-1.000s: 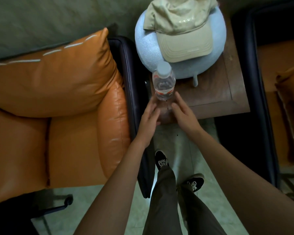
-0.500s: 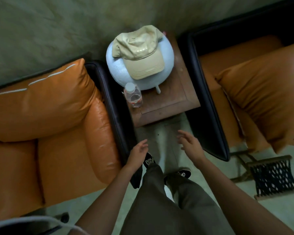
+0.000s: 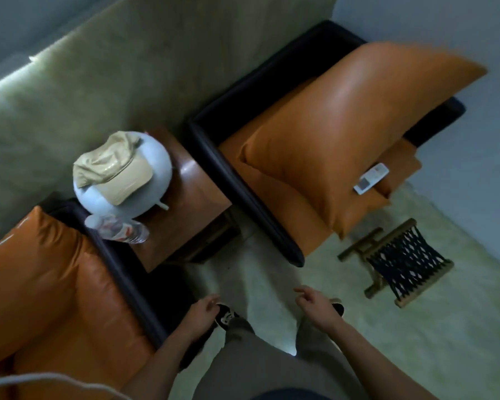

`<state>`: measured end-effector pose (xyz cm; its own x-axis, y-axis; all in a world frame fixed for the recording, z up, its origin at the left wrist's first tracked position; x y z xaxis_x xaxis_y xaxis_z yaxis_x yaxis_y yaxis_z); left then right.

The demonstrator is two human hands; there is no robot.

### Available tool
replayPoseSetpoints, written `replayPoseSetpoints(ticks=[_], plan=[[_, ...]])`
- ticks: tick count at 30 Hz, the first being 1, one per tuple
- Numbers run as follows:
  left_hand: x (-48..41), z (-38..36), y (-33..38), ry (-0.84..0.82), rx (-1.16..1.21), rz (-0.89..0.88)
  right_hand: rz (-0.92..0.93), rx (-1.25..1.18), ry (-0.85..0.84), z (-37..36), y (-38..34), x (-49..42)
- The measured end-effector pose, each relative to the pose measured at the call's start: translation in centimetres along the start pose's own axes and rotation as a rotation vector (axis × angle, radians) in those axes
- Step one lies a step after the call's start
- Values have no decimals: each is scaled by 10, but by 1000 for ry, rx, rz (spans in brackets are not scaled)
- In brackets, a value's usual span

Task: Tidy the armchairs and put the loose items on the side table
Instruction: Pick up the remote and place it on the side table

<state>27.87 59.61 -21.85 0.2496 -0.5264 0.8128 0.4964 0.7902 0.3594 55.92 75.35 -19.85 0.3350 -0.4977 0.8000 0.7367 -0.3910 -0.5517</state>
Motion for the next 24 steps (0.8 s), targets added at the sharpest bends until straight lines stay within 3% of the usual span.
replayPoseSetpoints(ticks=[5, 8, 13, 18, 24], plan=[[16, -44, 98, 76, -35, 8, 72, 26, -17, 86, 45, 25], [17, -71, 156, 160, -68, 19, 50, -20, 47, 147, 81, 39], [8, -104, 236, 135, -93, -10, -11, -181, 206, 221, 149, 61], [13, -121, 307, 4, -146, -158, -64, -311, 286, 246, 195, 66], [1, -121, 327, 3, -220, -205, -89, -376, 289, 256, 199, 58]])
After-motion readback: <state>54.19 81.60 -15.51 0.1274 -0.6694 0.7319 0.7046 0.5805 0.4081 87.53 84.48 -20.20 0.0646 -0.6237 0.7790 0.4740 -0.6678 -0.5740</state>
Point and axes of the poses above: each hand's wrist, its own x-axis away from the middle knuckle, its own z-axis out of the back of the hand, y = z × x, the point moved 4 cm from there along -x, towards the middle knuckle, and after that the axes turned 11 degrees about -x, right-handed, at the moved point
